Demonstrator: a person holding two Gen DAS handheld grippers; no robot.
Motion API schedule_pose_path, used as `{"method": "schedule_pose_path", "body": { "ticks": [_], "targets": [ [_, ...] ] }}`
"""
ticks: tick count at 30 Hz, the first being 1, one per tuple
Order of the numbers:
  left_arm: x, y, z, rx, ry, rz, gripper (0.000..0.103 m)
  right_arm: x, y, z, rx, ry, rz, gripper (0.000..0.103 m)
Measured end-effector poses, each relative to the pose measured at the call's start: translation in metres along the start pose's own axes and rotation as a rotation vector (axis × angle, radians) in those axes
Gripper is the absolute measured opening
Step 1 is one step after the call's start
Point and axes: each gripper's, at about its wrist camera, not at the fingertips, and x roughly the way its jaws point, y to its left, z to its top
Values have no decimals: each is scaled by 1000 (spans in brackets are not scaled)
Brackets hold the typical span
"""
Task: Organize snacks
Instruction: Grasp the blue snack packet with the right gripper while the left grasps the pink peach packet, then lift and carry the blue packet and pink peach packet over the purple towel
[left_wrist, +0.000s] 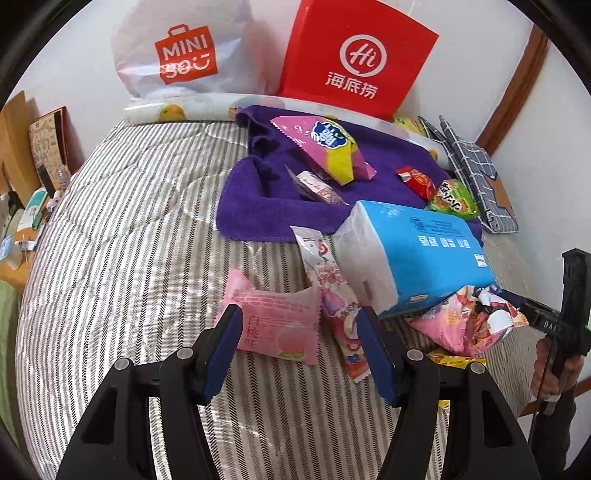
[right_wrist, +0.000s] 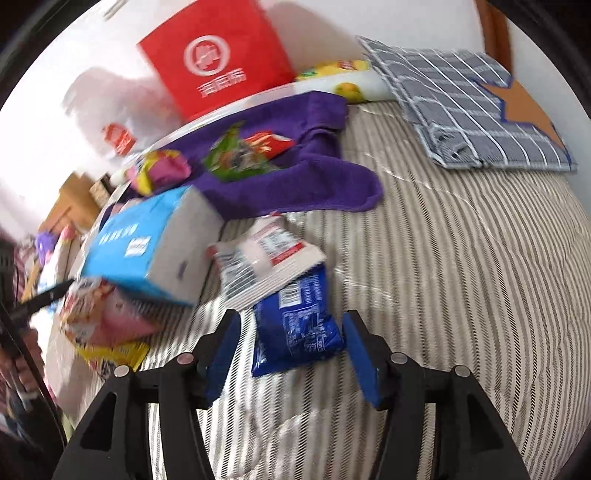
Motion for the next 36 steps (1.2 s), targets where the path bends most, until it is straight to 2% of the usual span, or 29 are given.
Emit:
{"method": "schedule_pose_path", "body": {
  "ticks": [5,8,15,21,22,25,30,31,33,36],
  "targets": [
    [-5,2,-2,-2,-3,10,64,15,16,1,-72,-24,-105,64],
    [-9,8,-4,-8,-9,31,64,21,27,0,-137,-42,-237,44],
    [-6,25,-7,-51,3,63,64,6,23,-19,-81,-81,-384,43],
    [16,18,-5,-30,47,54,64,-10,10,-33,24,-98,-396,44],
    [21,14,-5,-21,54,56,67,-11,8,-36,34,-106,-397,44],
    [31,4,-9,23,43,118,73,-11,7,-37,64,-120,-395,45],
    [37,-6,-15,93,2,199,73,-8,11,-35,80,-130,-417,46],
    [36,-6,-16,95,-10,206,71,-6,11,-34,79,-133,-419,46],
    [35,-5,-16,98,-41,226,48,-3,13,-30,74,-134,-419,46],
    [34,0,-14,71,-64,220,44,3,20,-21,30,-120,-427,46]
  ]
}}
